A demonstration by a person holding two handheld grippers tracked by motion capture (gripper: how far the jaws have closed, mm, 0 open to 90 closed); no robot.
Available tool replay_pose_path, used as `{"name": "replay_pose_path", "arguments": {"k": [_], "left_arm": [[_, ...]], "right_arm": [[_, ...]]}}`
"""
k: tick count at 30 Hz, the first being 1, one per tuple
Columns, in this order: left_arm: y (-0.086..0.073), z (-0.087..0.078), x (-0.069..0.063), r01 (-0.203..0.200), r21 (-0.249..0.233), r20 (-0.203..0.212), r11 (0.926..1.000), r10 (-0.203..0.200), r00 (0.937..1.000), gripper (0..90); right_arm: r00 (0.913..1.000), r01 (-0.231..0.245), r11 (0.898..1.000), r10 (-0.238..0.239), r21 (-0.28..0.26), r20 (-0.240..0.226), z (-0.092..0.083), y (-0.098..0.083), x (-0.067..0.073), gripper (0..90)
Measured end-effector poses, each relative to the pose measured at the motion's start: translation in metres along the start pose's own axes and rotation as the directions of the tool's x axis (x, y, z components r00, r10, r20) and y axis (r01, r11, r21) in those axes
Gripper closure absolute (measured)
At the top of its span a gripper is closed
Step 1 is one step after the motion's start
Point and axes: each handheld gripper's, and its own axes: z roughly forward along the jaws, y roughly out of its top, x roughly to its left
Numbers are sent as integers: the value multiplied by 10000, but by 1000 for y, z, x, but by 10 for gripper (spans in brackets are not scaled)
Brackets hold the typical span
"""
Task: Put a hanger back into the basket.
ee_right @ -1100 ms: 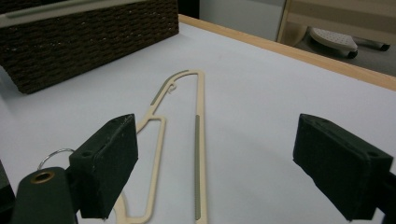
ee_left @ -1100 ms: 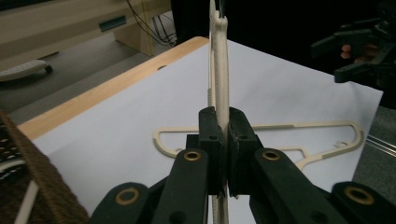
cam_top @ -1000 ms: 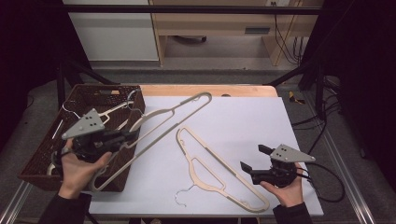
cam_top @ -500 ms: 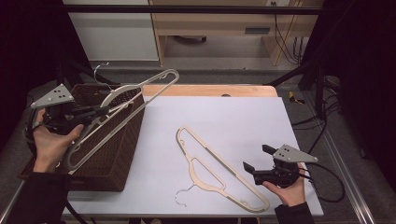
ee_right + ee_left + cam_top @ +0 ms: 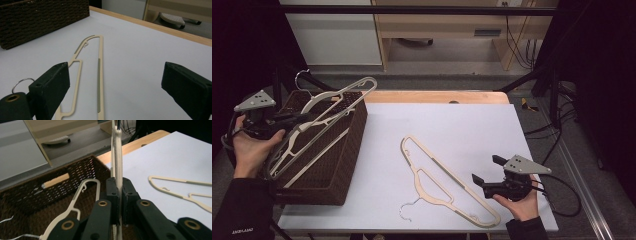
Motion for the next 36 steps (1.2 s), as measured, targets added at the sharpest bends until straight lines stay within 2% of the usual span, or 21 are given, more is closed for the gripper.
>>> {"name": "replay_pose_path", "arguments": {"k": [4,9,12,18,21,24,27,30,34,36], "left_arm": [[-9,-4,11,34,195,-128,9998,-31,9999,865],[-20,-5,23,277,374,-303,9989,-265,9992,865],[-26,-7,29,472,345,-225,9983,-464,9987,865],[-34,-8,35,533,548,-229,9971,-521,9984,865],[-39,-9,37,526,881,-322,9947,-499,9982,866],[-45,-4,38,670,1108,-86,9916,-665,9977,866],[-52,4,36,910,1314,49,9872,-924,9957,864],[-64,17,36,1210,1667,109,9786,-1246,9921,858],[-81,33,35,1518,2253,-48,9624,-1547,9879,848],[-88,34,36,1675,2311,-176,9584,-1681,9856,846]], "right_arm": [[10000,27,10000,-27,43,0,1,0,0,82],[10000,52,9999,-52,105,0,2,-1,1,82],[10000,69,9999,-69,101,10,2,-1,1,82],[10000,58,9998,-58,173,18,3,-1,1,82],[9999,103,9998,-103,197,-13,3,-1,1,82],[9999,99,9997,-98,238,-43,4,-1,2,82],[10000,69,9996,-68,268,-34,4,-1,2,82],[9999,91,9996,-89,263,-78,4,-1,2,82],[9999,113,9995,-111,299,-78,4,-1,2,82],[9999,92,9994,-89,321,-95,4,-1,2,82]]}}
